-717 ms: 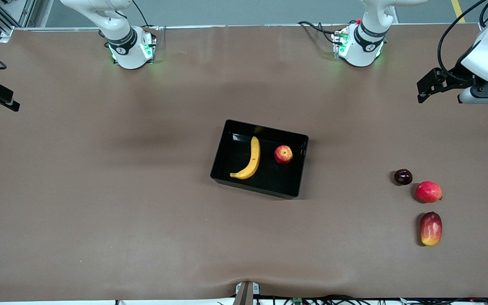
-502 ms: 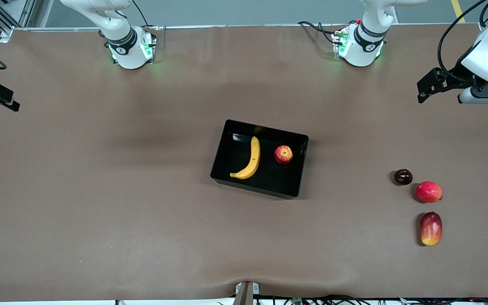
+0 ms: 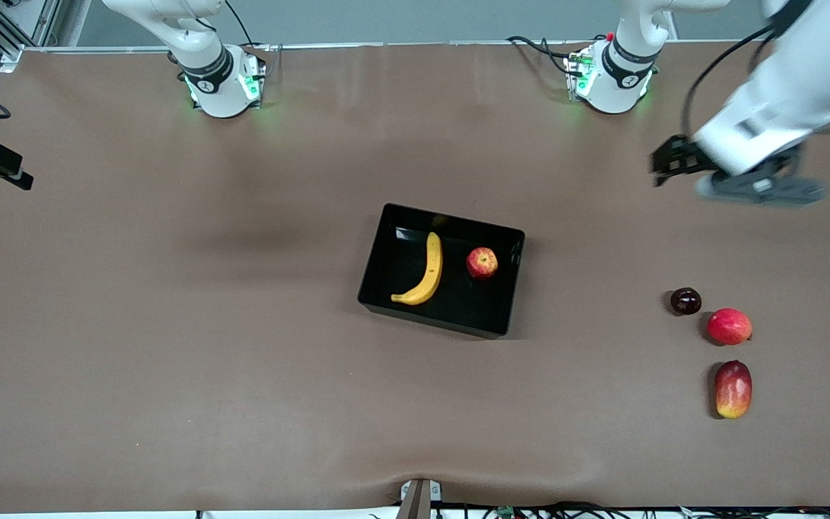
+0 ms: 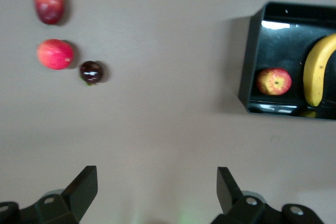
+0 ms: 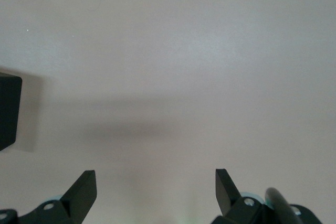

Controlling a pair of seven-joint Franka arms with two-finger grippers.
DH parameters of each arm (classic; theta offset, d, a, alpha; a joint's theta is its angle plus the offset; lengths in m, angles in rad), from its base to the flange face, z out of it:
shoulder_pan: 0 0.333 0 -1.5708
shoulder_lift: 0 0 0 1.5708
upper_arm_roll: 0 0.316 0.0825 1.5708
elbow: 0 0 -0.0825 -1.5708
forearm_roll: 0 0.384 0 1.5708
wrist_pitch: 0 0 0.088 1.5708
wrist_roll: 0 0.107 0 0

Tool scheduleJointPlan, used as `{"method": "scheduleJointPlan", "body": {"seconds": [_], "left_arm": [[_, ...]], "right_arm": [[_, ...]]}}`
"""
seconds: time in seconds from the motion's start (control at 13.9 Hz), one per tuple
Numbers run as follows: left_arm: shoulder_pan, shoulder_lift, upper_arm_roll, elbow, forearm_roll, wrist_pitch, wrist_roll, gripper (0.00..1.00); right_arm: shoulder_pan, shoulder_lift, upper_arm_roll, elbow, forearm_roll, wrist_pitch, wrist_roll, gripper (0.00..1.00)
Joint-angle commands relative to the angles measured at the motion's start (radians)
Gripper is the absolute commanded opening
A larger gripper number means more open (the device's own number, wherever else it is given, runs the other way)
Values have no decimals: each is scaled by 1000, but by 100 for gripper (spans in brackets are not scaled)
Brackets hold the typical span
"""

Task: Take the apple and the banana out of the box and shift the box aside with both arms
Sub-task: 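Move the left gripper over the red apple in the black tray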

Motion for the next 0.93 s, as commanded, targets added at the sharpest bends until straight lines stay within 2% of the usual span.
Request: {"method": "scheduleJointPlan", "body": {"seconds": [0.0,0.07,0.22,0.36,0.65,0.86], "left_arm": [[-27,98,-27,21,-73,43,-99,100],[-27,99,-39,-19,-128,93,-116,100],[-50,104,-75,-70,-123,175,-180,100],[-102,133,-76,-99,-105,251,-260,100],[-202,231,-76,-102,0,339,-464,100],[-249,306,-81,-93,4,413,-580,100]], "right_arm": [[-35,1,17,2,4,3,7,100],[-35,1,17,2,5,3,7,100],[-35,1,17,2,5,3,7,100],[-34,1,19,2,5,3,5,100],[-34,1,19,2,5,3,5,100],[-34,1,19,2,5,3,4,100]]}}
